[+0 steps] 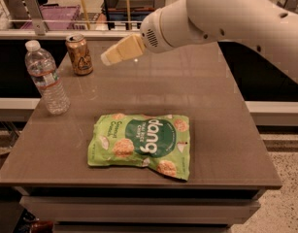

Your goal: Pick orange can

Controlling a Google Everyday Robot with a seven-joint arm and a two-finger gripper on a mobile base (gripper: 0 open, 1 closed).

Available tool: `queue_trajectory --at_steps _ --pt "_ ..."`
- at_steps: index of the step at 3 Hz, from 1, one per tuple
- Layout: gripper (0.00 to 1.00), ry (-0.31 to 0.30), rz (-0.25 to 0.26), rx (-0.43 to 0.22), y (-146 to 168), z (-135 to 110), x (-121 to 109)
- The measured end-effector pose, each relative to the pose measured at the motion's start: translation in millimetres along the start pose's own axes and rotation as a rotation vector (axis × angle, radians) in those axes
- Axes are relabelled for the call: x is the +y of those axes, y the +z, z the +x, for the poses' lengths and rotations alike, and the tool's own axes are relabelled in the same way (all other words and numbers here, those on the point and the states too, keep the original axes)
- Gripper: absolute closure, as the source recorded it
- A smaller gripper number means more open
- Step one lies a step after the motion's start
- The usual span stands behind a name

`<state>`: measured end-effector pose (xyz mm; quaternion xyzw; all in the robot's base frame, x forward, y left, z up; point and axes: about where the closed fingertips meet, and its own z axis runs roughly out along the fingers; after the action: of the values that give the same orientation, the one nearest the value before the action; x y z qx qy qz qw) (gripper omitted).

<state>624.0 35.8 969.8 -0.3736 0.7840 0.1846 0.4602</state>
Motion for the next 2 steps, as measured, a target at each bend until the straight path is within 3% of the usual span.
queue_trajectory --at_steps 2 --pt "0.00 -0.016 -0.066 -0.144 36.3 -20.5 19.6"
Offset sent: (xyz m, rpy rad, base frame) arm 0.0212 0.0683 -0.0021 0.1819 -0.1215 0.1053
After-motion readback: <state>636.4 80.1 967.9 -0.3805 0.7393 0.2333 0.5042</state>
